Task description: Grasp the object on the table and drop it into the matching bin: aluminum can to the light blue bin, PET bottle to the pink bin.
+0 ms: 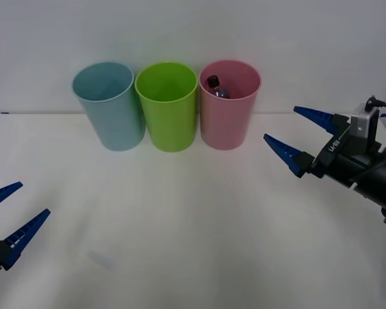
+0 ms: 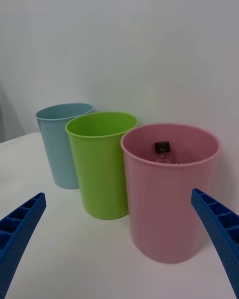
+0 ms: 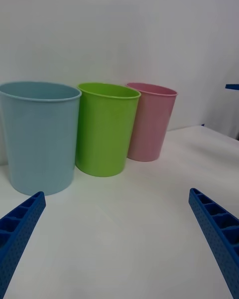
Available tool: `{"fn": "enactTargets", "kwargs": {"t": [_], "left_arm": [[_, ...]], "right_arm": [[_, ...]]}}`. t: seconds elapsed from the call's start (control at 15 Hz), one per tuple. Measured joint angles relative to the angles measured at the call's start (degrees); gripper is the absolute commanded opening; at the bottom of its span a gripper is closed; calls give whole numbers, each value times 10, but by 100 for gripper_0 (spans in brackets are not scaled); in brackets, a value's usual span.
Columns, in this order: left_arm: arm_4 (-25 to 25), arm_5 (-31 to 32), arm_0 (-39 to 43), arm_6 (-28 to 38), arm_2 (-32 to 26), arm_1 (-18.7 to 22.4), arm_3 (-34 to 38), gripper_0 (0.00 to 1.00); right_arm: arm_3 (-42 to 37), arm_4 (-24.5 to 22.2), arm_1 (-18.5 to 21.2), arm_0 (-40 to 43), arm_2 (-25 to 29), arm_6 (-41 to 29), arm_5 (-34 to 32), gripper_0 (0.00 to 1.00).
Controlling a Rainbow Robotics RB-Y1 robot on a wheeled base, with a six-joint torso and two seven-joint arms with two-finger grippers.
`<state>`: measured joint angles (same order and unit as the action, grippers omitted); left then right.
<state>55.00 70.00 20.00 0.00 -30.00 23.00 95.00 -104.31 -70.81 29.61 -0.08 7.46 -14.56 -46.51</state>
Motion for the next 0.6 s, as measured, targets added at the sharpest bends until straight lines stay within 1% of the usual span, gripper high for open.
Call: {"fn": "enactTargets", "kwargs": {"t": [0.27, 0.6], "left_arm": [[0, 0, 0, 0, 0, 0, 0, 100], [0, 0, 0, 0, 0, 0, 0, 100]], "right_arm": [[-23, 23, 1, 62, 19, 24, -33, 100], [-34, 56, 1, 136, 35, 113, -52, 100]]}}
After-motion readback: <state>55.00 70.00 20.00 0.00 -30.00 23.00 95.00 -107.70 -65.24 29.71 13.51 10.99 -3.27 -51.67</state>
